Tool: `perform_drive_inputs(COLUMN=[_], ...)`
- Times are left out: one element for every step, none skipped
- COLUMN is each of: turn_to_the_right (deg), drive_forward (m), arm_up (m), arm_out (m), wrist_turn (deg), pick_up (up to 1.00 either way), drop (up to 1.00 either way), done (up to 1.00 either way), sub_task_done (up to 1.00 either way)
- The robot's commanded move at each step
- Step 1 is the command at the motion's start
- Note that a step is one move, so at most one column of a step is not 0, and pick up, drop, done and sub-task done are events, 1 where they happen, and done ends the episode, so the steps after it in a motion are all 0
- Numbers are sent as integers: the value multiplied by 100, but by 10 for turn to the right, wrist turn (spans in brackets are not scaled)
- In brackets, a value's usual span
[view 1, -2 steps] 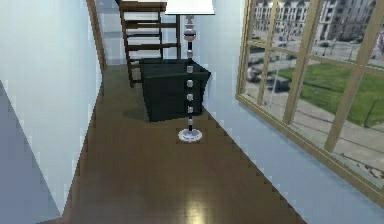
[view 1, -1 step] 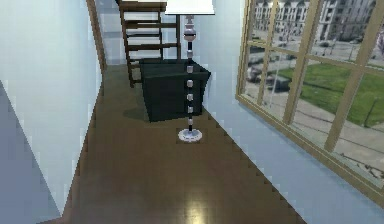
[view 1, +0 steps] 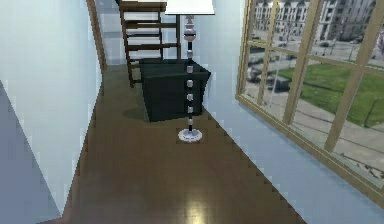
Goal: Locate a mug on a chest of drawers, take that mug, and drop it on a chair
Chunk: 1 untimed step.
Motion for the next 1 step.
perform_drive_inputs(turn_to_the_right=[0], drive_forward=[0], arm_up=[-30], arm_out=[0], wrist_turn=[0], pick_up=[0], drop=[0], done=[0], sub_task_done=[0])
